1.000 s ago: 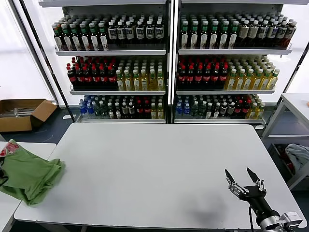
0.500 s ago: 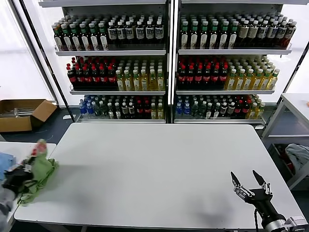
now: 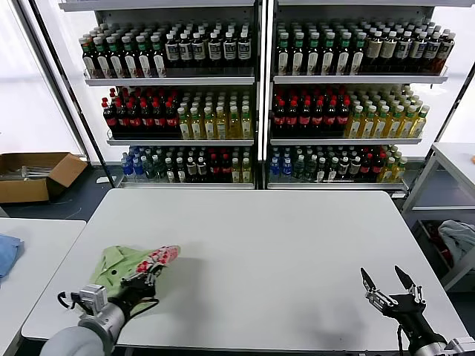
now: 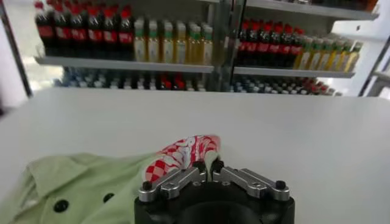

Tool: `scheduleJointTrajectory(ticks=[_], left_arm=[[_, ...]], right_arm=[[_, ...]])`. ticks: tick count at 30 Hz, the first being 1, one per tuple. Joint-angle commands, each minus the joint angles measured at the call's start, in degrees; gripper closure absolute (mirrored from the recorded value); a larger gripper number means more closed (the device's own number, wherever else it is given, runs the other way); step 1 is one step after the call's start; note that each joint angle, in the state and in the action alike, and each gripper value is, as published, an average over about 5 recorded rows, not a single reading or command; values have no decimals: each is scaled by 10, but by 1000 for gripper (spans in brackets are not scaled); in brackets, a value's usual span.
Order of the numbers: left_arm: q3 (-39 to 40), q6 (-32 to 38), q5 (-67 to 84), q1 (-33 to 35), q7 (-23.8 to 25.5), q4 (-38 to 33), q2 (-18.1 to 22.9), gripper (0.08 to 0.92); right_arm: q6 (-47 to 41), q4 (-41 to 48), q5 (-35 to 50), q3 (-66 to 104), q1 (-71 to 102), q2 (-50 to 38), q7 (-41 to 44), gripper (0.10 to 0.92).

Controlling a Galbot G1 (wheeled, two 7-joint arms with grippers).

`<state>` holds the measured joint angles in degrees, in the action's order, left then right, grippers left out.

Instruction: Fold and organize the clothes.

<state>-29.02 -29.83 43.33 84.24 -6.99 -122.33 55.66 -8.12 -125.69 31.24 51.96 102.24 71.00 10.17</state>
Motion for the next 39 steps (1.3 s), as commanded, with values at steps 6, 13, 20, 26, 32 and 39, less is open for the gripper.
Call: scheduleJointTrajectory(ticks=[6, 13, 20, 26, 32, 39], left_arm=[[139, 39, 115, -71, -103, 1, 68, 892], [89, 20, 155, -26, -74, -74, 58, 835], [-30, -8, 241, -1, -61, -149, 34, 637], [-92, -8, 190, 2, -52, -144, 24, 464], [-124, -15, 66, 32, -29, -129, 44, 290], [-142, -15, 34, 55, -25, -133, 81, 181]], right_arm=[[-10, -8, -13, -55, -10, -4, -4, 203], [-49, -16, -20, -130, -46, -18, -37, 203], [-116, 11, -13, -283, -146, -34, -86, 203], [-155, 66, 8, -421, -254, -44, -117, 203], [-173, 125, 34, -511, -325, -34, -135, 203], [-189, 185, 54, -583, -366, -6, -136, 203]])
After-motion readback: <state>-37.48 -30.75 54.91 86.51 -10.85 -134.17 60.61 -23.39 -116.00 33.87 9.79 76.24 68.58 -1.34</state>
